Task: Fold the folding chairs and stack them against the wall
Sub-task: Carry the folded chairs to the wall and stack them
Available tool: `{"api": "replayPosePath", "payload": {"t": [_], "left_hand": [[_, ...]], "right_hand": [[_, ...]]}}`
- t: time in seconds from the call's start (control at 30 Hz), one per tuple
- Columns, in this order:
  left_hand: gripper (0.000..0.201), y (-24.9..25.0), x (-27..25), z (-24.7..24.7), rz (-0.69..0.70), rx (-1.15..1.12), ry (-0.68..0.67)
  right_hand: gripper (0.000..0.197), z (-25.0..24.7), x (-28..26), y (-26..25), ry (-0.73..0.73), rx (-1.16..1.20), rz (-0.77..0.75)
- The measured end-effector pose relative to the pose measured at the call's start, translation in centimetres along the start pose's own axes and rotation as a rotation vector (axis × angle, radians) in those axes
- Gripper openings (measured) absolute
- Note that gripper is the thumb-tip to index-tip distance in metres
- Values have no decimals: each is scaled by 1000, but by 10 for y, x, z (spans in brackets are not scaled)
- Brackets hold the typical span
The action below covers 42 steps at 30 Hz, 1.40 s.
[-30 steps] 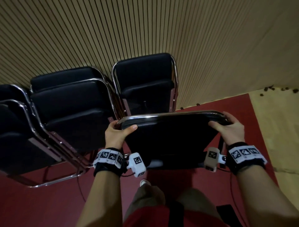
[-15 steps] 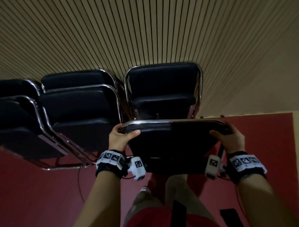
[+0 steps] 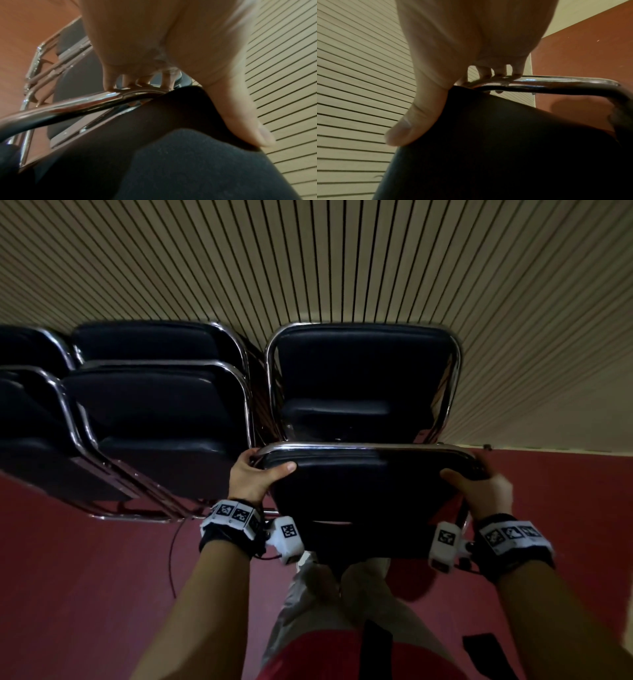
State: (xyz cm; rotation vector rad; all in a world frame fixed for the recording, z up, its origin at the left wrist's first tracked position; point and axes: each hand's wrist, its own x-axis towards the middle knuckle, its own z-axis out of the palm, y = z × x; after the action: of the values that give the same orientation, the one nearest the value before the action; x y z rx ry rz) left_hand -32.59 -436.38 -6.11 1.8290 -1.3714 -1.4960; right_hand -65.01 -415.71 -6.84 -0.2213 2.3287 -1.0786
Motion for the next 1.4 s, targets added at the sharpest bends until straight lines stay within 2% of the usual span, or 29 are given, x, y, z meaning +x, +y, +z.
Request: {"api": "replayPosePath", "payload": {"t": [0.1, 0.27, 0.47, 0.57, 0.67, 0.8, 1.03, 1.27, 1.33, 1.4], "left_hand": [[77, 6, 11, 2, -7, 8, -20], [101, 14, 32, 5, -3, 18, -102], [104, 32, 51, 18, 6, 19, -159], [109, 39, 59, 18, -7, 159, -141], [125, 40, 66, 15, -36, 228, -121], [116, 30, 78, 20, -58, 163, -123], [113, 20, 103, 27, -77, 161, -85], [120, 13, 114, 31, -78, 131, -66], [107, 11, 107, 33, -67, 61, -70], [72, 24, 82, 36, -88, 22, -91]], "right_hand": [[72, 3, 7, -5, 12, 9, 12], [75, 5, 19, -10, 5, 14, 42], [75, 8, 29, -20, 9, 43, 68], [79, 11, 33, -26, -5, 50, 70], [82, 14, 35, -30, -32, 44, 65], [85, 20, 38, -34, -66, 39, 40], [91, 25, 48, -45, -115, 6, 32], [92, 30, 55, -62, -166, -66, 49], [103, 34, 57, -71, -177, -52, 68], [114, 40, 62, -77, -143, -55, 71]]}}
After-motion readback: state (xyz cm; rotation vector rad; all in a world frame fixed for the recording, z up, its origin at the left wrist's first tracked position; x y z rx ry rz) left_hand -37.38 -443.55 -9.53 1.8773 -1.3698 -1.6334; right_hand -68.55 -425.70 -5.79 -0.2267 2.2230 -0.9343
